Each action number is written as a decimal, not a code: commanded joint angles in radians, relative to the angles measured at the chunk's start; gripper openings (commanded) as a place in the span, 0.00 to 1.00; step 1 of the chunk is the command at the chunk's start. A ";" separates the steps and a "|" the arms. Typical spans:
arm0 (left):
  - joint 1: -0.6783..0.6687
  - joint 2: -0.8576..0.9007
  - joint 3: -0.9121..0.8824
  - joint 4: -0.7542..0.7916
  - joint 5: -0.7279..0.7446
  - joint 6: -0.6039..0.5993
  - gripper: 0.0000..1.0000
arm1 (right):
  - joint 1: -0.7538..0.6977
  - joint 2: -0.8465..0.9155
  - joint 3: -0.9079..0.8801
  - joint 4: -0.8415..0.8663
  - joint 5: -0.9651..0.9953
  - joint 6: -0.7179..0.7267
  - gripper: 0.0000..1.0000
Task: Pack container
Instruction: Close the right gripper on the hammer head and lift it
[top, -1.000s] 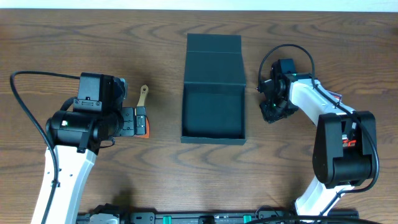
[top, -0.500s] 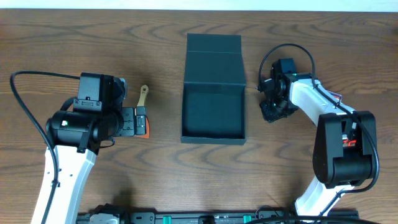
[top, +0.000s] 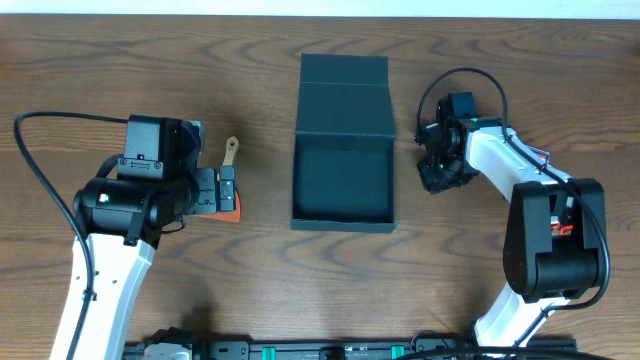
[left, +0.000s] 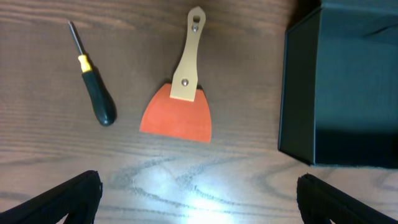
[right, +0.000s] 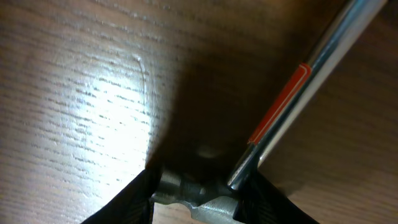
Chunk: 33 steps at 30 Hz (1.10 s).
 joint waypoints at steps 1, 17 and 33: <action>-0.002 0.002 0.017 0.010 0.006 0.005 0.99 | -0.008 0.045 -0.021 0.018 -0.017 0.018 0.01; -0.002 0.002 0.017 0.010 0.006 0.005 0.98 | -0.007 0.044 -0.018 0.043 -0.017 0.018 0.01; -0.002 0.002 0.017 0.010 0.006 0.005 0.99 | -0.007 -0.063 -0.016 0.016 -0.017 0.018 0.01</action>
